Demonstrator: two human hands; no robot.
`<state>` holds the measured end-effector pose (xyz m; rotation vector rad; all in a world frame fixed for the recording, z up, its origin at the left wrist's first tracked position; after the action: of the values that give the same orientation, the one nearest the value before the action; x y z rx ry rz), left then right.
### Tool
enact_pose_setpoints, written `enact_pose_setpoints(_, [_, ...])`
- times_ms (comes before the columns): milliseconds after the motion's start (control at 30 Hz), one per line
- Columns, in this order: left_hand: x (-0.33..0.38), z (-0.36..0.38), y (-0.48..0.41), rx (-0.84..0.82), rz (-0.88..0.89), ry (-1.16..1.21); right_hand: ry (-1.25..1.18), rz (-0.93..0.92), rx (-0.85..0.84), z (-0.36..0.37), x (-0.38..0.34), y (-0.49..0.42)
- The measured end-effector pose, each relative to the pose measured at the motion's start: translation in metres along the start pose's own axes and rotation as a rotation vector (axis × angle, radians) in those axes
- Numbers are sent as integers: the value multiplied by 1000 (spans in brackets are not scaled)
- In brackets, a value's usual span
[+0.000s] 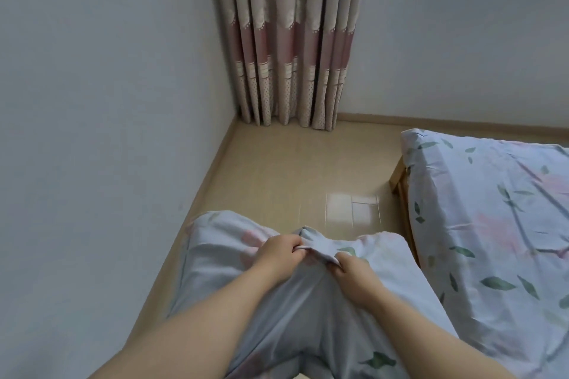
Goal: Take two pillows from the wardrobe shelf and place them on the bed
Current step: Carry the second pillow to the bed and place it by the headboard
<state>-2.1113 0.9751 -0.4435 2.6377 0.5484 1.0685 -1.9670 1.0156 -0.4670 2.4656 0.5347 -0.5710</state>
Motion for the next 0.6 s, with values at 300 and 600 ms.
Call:
enact_pose_setpoints(300, [56,-44,-203,-39,15,-35,-38,28,31,-93,24,-184])
enact_pose_setpoints(600, [141,-82,-385,-74,56,-39,-34,20,48,-219,50,-338])
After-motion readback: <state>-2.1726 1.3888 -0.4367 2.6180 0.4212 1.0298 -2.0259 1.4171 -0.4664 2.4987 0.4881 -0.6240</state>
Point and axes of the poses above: each hand's wrist, its own y-axis away from the middle knuckle, its own z-axis out of the palm, x = y × z, the point moved 6 cm from there along -y, towards the middle knuckle, and after that the axes turned 4 degrees about y, right-handed, at the moved point
